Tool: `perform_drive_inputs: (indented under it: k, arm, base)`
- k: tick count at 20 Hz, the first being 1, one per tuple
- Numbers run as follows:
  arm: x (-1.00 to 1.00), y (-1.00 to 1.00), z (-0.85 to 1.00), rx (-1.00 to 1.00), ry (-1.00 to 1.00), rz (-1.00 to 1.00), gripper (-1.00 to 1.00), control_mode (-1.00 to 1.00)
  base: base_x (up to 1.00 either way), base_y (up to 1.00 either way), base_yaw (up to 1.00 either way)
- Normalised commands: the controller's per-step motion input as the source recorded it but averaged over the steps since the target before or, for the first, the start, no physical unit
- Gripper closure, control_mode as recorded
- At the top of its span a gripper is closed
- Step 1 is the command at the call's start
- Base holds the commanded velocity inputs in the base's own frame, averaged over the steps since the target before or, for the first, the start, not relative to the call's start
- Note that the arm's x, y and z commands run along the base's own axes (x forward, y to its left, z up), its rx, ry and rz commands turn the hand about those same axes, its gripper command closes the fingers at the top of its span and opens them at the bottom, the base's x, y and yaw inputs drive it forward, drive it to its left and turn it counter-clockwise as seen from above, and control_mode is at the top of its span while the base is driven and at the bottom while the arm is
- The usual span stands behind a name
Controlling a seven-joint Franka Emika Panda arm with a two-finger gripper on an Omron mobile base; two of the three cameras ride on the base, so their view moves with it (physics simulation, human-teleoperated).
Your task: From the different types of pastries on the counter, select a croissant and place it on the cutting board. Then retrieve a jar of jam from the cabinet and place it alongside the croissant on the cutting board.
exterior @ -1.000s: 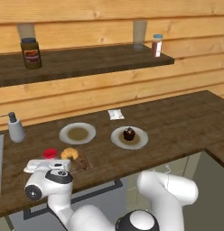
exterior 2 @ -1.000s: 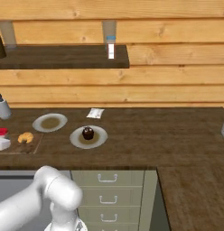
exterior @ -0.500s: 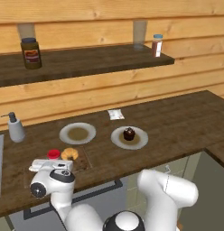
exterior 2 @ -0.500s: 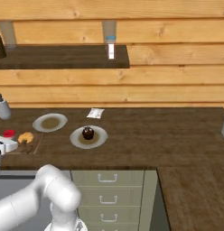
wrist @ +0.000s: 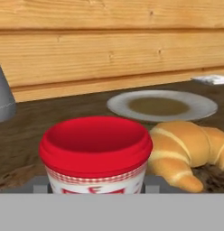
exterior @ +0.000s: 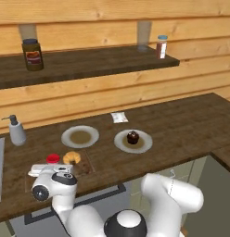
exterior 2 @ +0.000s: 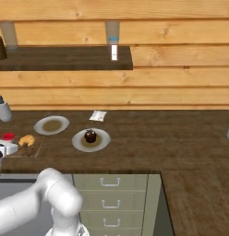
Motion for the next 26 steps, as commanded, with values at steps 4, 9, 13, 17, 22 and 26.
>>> perform_drive_inputs:
  k: [4,9,13,17,22,26]
  arm:
    - [0.16,0.22,-0.34,0.0,0.0,0.0,-1.0,-1.0]
    - [0.03,0.01,0.04,0.04,-0.03,-0.01,-1.0,-1.0]
    - [-0.15,0.0,0.34,0.06,-0.14,-0.02,-1.0,-1.0]
    - [-0.64,0.0,0.42,0.02,-0.14,-0.02,-1.0,-1.0]
    - [-0.99,0.0,0.34,0.0,-0.22,-0.01,-1.0,-1.0]
    - [-1.0,-0.06,0.58,0.03,-0.34,-0.04,-1.0,-1.0]
  base:
    - [0.0,0.0,0.0]
    - [0.0,0.0,0.0]
    - [0.0,0.0,0.0]
    - [0.0,0.0,0.0]
    - [0.0,0.0,0.0]
    - [0.0,0.0,0.0]
